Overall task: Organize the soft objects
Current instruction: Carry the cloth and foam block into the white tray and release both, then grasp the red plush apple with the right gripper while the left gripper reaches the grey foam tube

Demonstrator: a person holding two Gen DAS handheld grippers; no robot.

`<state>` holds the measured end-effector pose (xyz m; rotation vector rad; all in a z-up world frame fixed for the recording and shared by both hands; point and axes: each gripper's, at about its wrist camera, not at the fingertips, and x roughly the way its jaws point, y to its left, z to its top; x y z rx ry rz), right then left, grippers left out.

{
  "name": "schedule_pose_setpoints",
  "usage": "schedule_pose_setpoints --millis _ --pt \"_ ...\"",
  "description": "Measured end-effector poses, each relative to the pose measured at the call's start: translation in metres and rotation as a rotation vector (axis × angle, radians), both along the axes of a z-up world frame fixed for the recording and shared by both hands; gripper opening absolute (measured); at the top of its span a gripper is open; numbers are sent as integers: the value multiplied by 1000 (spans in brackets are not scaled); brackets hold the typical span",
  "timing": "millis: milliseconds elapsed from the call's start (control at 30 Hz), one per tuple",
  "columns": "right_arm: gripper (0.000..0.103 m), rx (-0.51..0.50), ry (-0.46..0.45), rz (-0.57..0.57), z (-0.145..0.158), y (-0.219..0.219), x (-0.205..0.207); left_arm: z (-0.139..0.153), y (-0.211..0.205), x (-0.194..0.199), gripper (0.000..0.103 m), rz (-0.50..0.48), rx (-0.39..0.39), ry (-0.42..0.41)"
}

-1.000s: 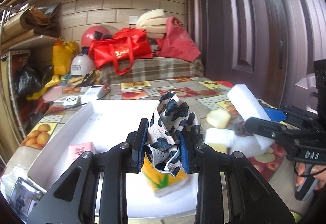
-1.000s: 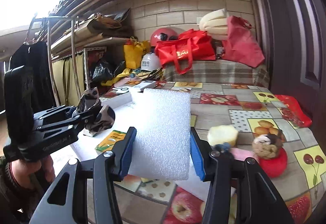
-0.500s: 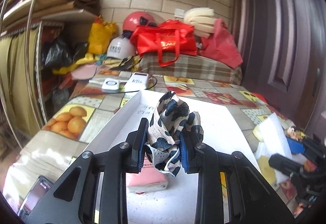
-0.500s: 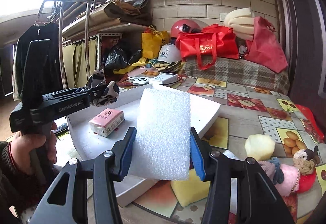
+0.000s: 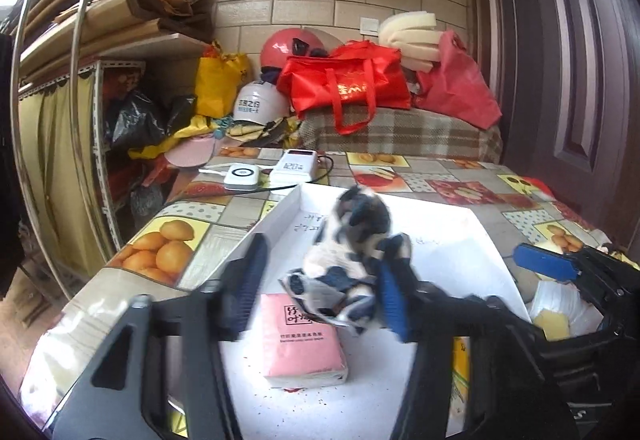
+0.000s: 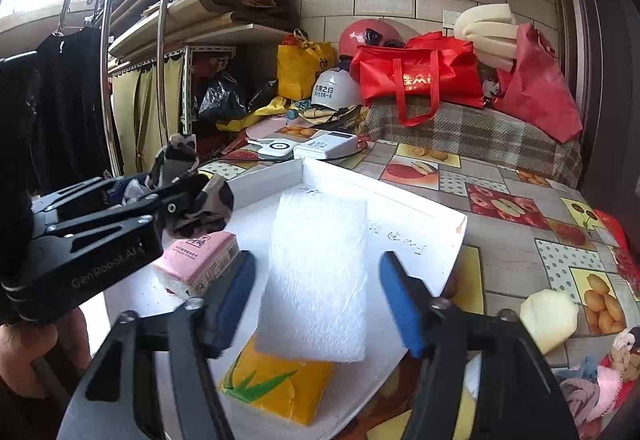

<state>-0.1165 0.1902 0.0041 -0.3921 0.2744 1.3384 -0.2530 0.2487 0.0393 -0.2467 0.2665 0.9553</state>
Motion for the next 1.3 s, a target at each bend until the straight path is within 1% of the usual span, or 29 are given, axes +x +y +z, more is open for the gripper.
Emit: schedule_pose_setpoints --millis 33,133,200,233,300,433,533,633,900,1000,1067,1100,1167,1233,1267,1300 --pt "89 10 -1 -3 1 -3 0 0 1 -1 103 8 -1 -4" --pt "90 54 -6 -4 3 -12 0 0 -1 -3 103 24 16 -13" --pt "101 73 -10 -11 5 -16 0 0 -2 -3 103 24 24 -11" --pt "103 89 -10 -16 6 -19 0 0 -2 -3 103 25 30 -8" --pt "103 112 -10 -26 7 -22 1 1 -5 -5 103 27 43 -17" --pt "103 130 -10 -51 9 -22 2 1 -4 -6 103 36 36 -19" --pt "103 145 10 -78 10 -24 8 2 -5 -5 103 37 43 -11" --pt "103 147 22 -82 10 -24 11 2 -6 -5 103 36 44 -10" --pt "103 175 1 -59 11 -31 8 2 -5 -6 103 42 37 -26" --pt "103 200 -30 -68 12 -45 1 2 -4 -11 103 44 28 -48" --pt "103 248 -55 -80 19 -61 -4 2 -5 -12 103 45 24 -61" --pt "103 293 -59 -93 24 -72 -6 2 -5 -13 103 45 25 -63" --pt "103 390 -82 -172 32 -98 -8 4 -9 -13 103 44 41 -63" --pt "103 491 -122 -259 34 -121 -7 5 -17 -12 103 26 72 -65" --pt "103 536 -139 -292 35 -133 -3 6 -22 -11 103 10 85 -66" --pt "103 556 -143 -299 37 -143 4 6 -27 -10 103 -10 87 -69"
